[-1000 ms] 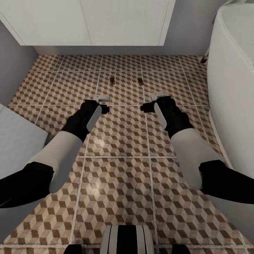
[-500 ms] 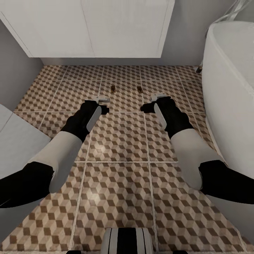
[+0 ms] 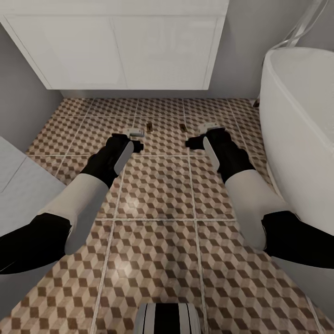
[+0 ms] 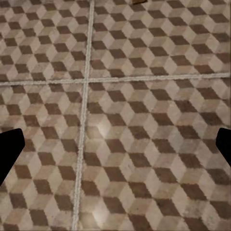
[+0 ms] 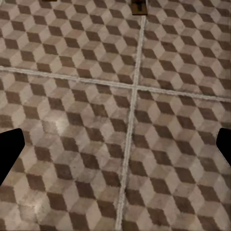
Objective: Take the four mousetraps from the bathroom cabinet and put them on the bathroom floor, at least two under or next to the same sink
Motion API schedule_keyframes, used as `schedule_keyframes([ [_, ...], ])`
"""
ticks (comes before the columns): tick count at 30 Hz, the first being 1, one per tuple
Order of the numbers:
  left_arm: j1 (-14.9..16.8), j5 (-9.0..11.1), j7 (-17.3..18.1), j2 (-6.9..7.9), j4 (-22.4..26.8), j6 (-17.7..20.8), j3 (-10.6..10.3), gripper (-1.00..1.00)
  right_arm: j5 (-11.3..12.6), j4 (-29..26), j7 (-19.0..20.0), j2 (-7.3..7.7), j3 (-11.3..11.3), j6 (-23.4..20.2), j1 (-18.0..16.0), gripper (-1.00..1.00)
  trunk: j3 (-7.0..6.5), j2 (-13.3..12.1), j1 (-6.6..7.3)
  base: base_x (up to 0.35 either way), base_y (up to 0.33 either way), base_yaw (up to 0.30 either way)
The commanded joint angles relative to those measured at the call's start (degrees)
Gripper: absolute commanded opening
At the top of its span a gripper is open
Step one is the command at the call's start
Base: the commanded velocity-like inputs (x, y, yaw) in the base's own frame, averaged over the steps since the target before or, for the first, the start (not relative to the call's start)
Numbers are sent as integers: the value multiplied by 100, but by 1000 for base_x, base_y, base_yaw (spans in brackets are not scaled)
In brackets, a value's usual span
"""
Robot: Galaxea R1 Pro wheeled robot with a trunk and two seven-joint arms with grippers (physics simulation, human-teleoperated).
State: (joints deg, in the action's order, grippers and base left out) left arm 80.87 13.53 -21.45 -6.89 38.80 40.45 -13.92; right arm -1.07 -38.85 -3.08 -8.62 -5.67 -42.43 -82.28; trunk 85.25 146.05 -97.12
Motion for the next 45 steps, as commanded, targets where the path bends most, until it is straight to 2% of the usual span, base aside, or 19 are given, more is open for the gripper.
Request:
schedule_keyframes([
  [1,1,62,-52,2,3,16,-23,100,-7,1,-18,10,-16,-29,-2,100,-19,0,3,0,0,0],
  [7,-6,62,-52,4,-3,14,-23,100,-7,139,-18,51,-20,35,17,100,-152,-8,18,0,0,0],
  [24,-197,62,-36,4,-211,-17,-23,100,2,1453,11,205,-19,1212,28,100,-528,-31,62,0,0,0],
  [36,-286,62,-28,4,-380,-35,-23,100,-22,2010,365,269,-21,1655,28,100,-794,-47,93,0,0,0],
  [37,-347,62,-27,4,-397,-36,-23,100,-28,2245,404,299,-21,1871,28,100,-816,-49,96,0,0,0],
  [45,-584,62,-26,4,-408,-47,-23,100,-26,2992,429,444,-22,2612,28,100,-994,-59,116,0,0,0],
])
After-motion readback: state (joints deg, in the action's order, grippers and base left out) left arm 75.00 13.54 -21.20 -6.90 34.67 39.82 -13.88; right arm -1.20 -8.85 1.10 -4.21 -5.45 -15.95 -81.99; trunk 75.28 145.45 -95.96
